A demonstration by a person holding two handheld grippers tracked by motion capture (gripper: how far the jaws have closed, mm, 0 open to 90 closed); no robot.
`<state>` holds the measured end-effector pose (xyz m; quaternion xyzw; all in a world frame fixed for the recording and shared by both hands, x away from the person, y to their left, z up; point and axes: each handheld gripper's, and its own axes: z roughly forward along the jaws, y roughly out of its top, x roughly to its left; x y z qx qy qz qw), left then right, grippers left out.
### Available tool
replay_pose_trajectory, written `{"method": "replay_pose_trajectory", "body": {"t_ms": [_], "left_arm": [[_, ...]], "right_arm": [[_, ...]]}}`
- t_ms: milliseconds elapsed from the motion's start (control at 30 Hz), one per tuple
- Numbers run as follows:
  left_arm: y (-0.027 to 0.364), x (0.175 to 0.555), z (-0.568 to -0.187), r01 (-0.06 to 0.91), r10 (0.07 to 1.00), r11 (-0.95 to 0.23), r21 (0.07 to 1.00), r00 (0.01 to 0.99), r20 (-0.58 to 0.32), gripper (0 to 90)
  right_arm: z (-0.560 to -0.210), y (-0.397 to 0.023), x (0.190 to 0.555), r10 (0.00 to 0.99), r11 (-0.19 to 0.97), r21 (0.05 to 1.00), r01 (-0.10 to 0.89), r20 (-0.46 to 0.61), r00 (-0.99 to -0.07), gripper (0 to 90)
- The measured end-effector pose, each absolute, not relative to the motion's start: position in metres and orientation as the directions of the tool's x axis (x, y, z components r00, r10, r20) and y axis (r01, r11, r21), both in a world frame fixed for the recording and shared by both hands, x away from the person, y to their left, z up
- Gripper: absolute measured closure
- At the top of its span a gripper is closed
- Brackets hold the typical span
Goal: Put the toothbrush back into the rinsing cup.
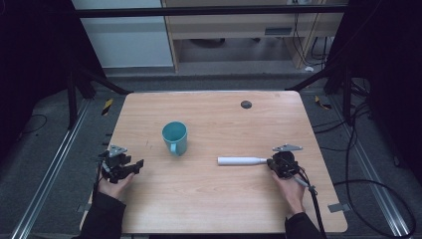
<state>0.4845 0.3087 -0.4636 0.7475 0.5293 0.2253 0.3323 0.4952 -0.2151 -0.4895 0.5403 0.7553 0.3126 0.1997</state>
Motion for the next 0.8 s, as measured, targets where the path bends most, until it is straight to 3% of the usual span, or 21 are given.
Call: {"method": "replay_pose_trajectory", "body": {"t_ms": [800], "left_arm": [[0.308, 0.485, -0.464, 0.643, 0.94, -0.224, 0.733, 0.342, -0.013, 43.8]], "right_arm": [[-0.493, -0.216, 0.519, 0.944, 0.186, 0.706, 0.683, 0.065, -0.324, 89.9]]}}
